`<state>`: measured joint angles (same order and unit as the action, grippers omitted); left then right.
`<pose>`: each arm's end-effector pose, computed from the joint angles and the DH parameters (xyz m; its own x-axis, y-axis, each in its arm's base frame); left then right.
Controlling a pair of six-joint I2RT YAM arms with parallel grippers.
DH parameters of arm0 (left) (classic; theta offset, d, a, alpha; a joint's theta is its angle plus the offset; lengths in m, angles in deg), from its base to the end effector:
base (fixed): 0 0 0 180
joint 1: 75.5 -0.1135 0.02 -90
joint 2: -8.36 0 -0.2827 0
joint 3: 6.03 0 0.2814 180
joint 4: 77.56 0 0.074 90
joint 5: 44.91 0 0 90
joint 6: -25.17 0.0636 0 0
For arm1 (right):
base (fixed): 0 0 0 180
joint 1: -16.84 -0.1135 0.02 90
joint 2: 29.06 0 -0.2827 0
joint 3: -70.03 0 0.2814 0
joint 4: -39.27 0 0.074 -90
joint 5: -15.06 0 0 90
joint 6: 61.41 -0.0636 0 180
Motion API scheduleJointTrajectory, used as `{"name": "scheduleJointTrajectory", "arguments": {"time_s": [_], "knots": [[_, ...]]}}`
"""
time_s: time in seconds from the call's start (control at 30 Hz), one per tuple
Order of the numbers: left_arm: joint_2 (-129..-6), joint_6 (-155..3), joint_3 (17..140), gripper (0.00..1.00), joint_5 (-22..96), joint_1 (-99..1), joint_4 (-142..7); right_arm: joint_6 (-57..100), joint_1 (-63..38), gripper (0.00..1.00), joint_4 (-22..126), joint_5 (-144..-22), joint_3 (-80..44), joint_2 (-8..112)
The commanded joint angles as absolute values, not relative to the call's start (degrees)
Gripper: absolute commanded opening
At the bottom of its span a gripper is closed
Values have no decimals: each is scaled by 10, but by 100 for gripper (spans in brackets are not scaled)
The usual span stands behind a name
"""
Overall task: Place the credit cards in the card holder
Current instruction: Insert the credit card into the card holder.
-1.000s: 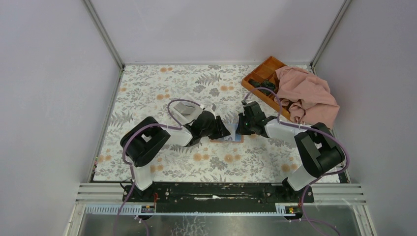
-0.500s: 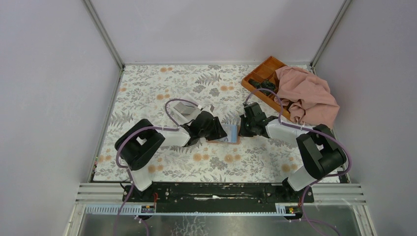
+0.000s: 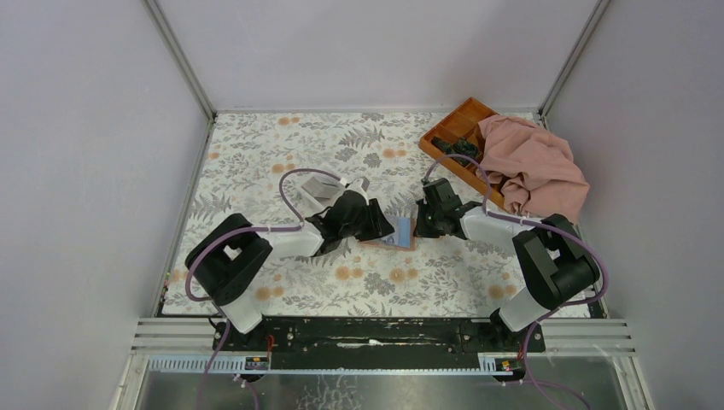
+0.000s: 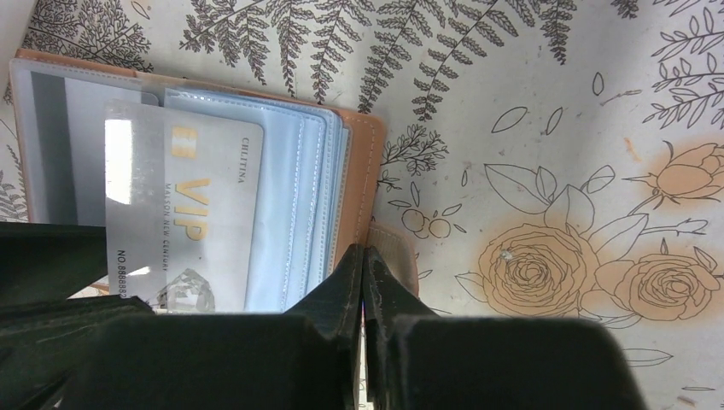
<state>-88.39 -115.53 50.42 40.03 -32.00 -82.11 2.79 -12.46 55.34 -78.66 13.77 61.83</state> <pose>0.2713 -0.2652 0.1320 -0.8392 -0.2663 -0.4742 0.1392 0.7377 -0.6607 0.2971 0.1715 0.1299 -0.8357 0.0290 -0.5484 -0.1782 0.9302 0.3209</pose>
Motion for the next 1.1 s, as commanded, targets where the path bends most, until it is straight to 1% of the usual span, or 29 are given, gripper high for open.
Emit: {"name": "scheduleJointTrajectory", "arguments": {"time_s": [0.0,0.17,0.37,0.87,1.07], "knots": [[-864,-1126,512,48,418,-323,-815,26,-124,2,541,-784,147,632],[-896,-1108,541,48,411,-324,-759,25,-123,0,536,-785,149,635],[-929,-1107,546,48,410,-324,-741,26,-124,0,535,-786,152,636],[-873,-1071,575,48,465,-324,-665,29,-123,0,534,-788,151,640],[-871,-1052,593,48,499,-324,-628,35,-124,0,538,-776,150,642]]}}
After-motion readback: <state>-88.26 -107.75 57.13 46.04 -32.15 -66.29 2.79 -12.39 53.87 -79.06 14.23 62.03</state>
